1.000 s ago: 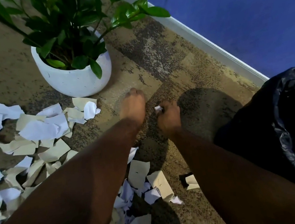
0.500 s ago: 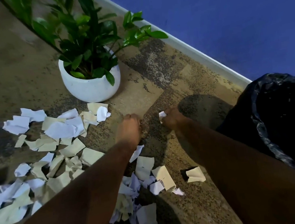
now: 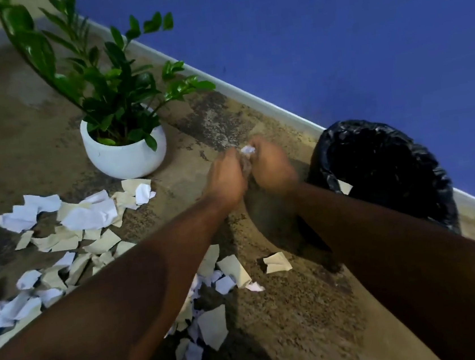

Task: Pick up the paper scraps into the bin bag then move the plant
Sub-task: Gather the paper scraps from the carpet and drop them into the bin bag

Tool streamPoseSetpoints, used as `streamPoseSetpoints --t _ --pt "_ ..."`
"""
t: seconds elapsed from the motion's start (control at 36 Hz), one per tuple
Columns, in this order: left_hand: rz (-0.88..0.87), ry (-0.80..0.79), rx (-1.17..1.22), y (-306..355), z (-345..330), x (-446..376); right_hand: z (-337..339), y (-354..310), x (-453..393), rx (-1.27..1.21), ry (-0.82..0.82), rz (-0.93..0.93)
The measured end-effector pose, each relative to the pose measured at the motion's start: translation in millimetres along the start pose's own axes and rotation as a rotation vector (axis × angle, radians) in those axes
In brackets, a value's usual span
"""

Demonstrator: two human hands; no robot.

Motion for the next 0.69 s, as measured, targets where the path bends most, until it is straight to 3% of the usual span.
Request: streamPoseSetpoints --t 0.14,0.31,0.53,0.69 --pt "-0.147 0.045 0.111 68.2 9.4 9.4 71.3 -17.1 0.8 0.17 0.257 0.117" --pt "-0.318 0.077 0.157 131.0 -8.6 23.6 151.2 22.8 7.7 0.337 0.364 -0.091" --pt "-0.439 0.075 0.124 169.4 -46.2 35.3 198.9 87.3 51.7 0.453 0.196 -0.417" --pt "-0.488 0.101 0.027 178.7 -56.5 44.1 204.4 98.2 61.5 0.478 0.081 -0.48"
Point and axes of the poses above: each hand's wrist, its own x-axis away from the middle knuckle, its own z-axis out of the back of the hand, y = z × x, the point moved 5 cm from there along -x, towards the middle knuckle, and after that the axes turned 5 degrees about -x, right-handed, at the moved point
